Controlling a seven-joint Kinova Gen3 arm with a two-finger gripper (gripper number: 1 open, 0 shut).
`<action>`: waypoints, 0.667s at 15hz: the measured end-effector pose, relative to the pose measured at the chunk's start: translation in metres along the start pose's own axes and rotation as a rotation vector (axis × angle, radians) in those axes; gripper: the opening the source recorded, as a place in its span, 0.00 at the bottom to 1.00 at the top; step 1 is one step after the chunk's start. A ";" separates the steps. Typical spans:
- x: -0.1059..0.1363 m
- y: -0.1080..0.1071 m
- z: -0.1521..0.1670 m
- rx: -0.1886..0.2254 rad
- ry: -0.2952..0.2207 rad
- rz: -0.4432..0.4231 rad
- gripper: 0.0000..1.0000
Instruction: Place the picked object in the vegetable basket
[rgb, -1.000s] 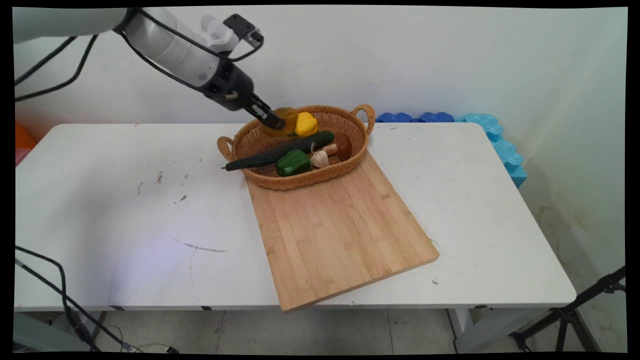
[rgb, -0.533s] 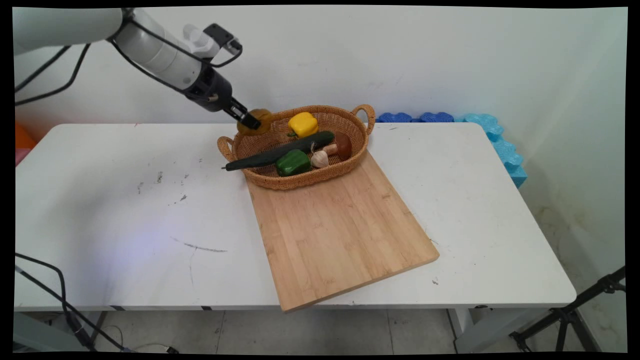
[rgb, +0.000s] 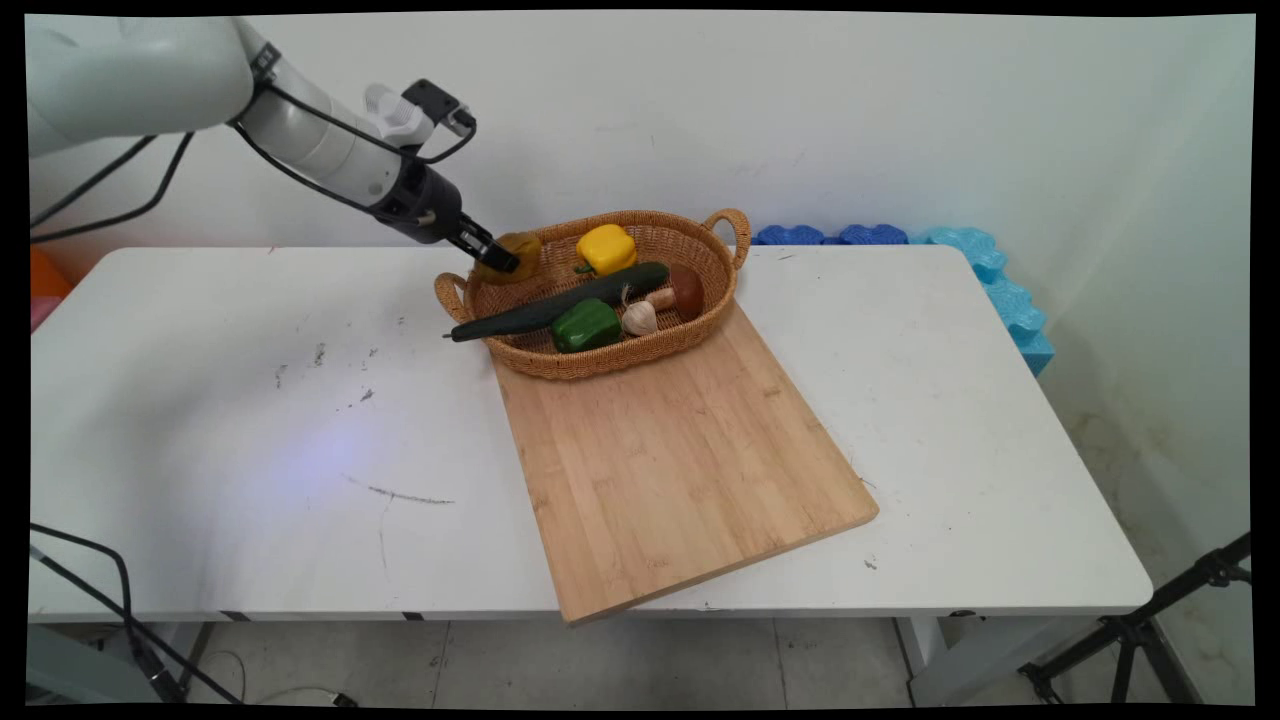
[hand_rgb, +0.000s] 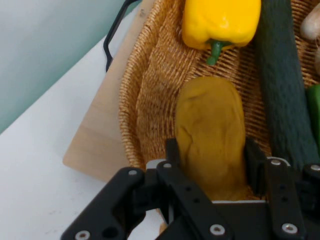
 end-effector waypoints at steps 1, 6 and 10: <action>-0.002 -0.002 0.003 -0.002 0.004 -0.001 0.00; -0.008 -0.006 0.013 -0.010 0.019 -0.003 0.00; -0.013 -0.007 0.019 -0.019 0.030 0.000 0.00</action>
